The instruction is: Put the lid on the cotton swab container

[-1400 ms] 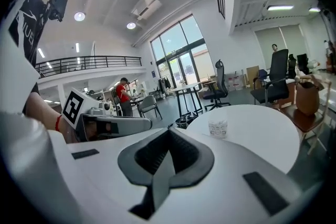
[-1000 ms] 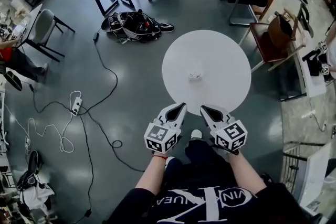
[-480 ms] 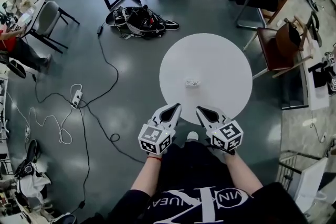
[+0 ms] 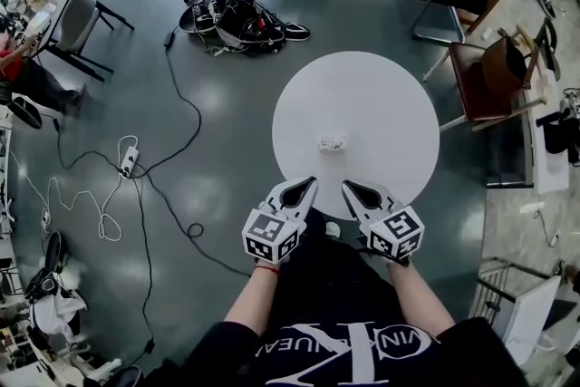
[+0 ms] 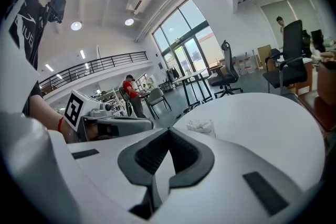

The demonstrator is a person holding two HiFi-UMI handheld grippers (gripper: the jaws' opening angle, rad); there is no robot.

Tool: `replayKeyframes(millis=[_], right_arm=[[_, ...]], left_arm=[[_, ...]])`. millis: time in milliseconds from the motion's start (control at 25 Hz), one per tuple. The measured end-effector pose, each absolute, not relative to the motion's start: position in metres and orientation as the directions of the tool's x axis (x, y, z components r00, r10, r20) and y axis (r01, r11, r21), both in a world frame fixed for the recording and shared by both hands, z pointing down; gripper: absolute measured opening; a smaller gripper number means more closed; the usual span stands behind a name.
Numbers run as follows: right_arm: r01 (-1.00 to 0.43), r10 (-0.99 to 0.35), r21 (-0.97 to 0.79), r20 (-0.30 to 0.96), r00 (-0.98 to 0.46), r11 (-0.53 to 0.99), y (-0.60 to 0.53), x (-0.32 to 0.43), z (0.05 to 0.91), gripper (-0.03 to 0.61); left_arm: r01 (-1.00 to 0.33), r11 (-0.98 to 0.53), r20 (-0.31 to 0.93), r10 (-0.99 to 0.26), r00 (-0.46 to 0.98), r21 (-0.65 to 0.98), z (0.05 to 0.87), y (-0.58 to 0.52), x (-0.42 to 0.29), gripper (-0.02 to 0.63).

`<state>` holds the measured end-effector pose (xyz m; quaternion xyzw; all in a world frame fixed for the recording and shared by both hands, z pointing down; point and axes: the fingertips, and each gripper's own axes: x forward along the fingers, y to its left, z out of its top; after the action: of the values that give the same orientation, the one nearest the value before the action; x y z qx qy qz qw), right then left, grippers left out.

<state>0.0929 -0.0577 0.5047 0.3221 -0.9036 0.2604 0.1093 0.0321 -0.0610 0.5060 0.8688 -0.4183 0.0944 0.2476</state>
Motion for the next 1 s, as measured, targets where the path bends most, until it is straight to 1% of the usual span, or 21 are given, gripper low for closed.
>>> replayKeyframes(millis=[200, 440, 1000], right_arm=[[-0.655, -0.527, -0.386, 0.392, -0.754, 0.649, -0.08, 0.098, 0.508, 0.002], [-0.674, -0.542, -0.411, 0.402, -0.738, 0.614, -0.111, 0.107, 0.518, 0.002], [-0.667, -0.516, -0.438, 0.424, -0.744, 0.602, -0.168, 0.107, 0.534, 0.003]], left_arm=[[-0.743, -0.563, 0.369, -0.646, 0.668, 0.361, 0.513, -0.09, 0.039, 0.009], [-0.721, -0.591, 0.379, -0.613, 0.693, 0.363, 0.522, -0.118, 0.048, 0.009], [-0.719, -0.572, 0.433, -0.574, 0.695, 0.394, 0.55, -0.148, 0.04, 0.009]])
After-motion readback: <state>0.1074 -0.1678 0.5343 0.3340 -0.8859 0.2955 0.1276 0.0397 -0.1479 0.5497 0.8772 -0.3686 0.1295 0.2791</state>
